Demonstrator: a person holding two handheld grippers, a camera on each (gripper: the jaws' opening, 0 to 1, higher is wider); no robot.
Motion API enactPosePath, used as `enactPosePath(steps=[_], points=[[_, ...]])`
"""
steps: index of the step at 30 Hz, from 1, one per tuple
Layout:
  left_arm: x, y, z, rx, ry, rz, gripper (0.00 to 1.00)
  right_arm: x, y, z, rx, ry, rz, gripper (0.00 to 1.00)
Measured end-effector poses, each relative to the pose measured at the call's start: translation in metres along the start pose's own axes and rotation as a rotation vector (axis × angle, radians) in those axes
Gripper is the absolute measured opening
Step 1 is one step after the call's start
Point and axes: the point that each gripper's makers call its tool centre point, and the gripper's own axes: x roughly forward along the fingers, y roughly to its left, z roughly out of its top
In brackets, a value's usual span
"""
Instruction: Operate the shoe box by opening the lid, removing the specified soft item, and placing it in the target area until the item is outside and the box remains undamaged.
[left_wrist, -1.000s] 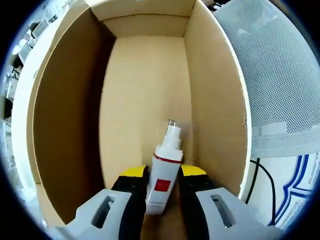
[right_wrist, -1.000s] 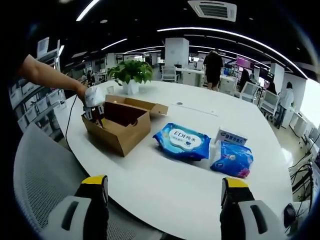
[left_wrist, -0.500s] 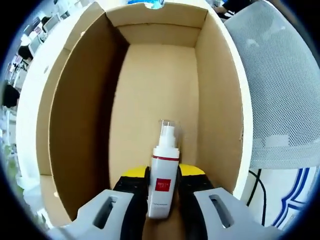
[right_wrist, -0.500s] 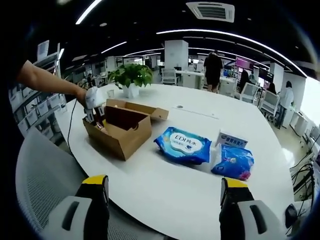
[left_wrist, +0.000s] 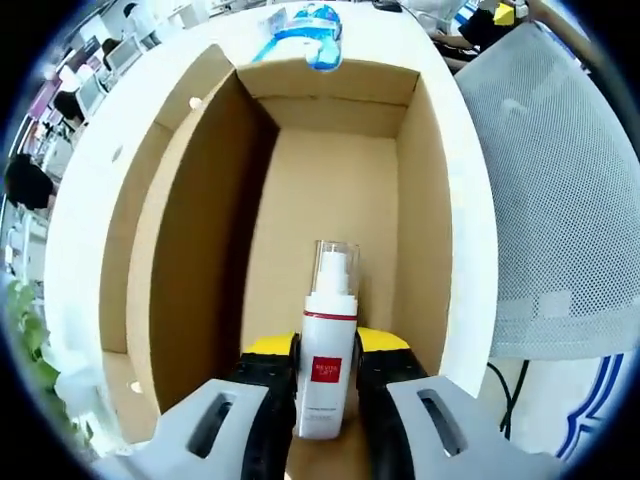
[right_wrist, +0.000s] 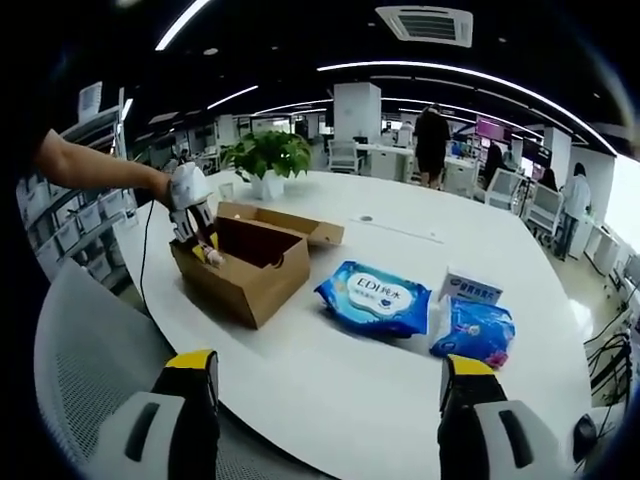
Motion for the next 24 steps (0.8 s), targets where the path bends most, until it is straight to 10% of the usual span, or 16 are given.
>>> enactPosePath(steps=[24], points=[[-0.044,-0.015,0.092,0.131,-0.239,0.095,0.2,0.018,0.027,0.021,0.072,-0.03,0.09,0.67]])
